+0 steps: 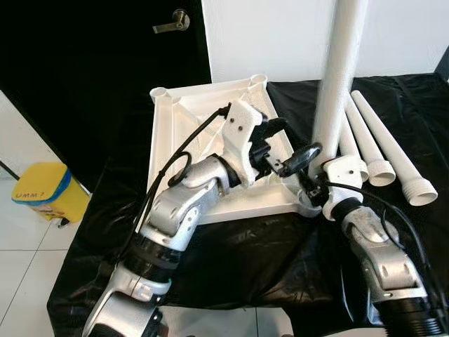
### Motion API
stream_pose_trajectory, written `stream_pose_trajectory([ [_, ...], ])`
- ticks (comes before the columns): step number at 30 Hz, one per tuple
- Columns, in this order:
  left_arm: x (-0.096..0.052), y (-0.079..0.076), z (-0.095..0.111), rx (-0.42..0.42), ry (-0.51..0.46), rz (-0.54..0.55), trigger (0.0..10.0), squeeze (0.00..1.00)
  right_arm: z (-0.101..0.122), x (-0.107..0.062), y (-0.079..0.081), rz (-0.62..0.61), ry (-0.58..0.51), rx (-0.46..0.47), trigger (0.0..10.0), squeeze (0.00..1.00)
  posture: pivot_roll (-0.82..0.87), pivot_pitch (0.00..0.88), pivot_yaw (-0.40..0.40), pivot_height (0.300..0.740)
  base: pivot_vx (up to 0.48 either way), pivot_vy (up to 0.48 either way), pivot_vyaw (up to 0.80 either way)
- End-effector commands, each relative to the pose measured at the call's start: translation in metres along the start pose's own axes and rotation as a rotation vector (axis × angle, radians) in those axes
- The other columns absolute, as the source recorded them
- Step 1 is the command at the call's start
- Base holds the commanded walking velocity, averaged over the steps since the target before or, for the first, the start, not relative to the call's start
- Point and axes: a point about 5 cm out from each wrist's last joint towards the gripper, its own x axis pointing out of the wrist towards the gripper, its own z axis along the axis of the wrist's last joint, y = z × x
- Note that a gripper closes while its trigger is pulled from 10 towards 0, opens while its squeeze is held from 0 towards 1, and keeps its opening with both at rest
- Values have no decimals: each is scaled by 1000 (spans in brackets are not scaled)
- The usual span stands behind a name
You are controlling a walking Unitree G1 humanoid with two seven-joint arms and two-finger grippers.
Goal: Building children table
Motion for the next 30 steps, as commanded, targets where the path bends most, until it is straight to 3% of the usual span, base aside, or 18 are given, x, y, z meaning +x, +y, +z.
stream_pose_trajectory([
  [1,4,-9,3,30,-9,-190,10000,0,6,2,5,72,-8,-13,10000,0,-257,31,66,740,0,0,0],
  [9,14,-5,19,1,-66,-234,10000,0,13,-1,11,221,7,-28,10000,0,-263,33,70,740,0,0,0],
  [20,3,-17,24,-123,-61,-463,10000,0,16,-12,10,391,26,-30,10000,0,-267,32,69,740,0,0,0],
  [26,0,-20,23,-120,-50,-490,10000,0,17,-13,9,416,31,-42,10000,0,-264,27,67,740,0,0,0],
  [27,0,-19,23,-122,-50,-495,8314,0,17,-13,8,426,33,-44,10000,0,-264,26,65,740,0,0,0],
  [28,0,-19,23,-122,-50,-495,8314,0,17,-13,8,426,33,-44,10000,0,-264,26,65,740,0,0,0],
  [29,0,-18,24,-132,-57,-494,0,0,18,-13,8,432,33,-47,10000,0,-265,23,64,740,0,0,0],
  [30,0,-18,24,-132,-57,-494,0,0,18,-13,8,432,33,-47,10000,0,-265,23,64,740,0,0,0],
])
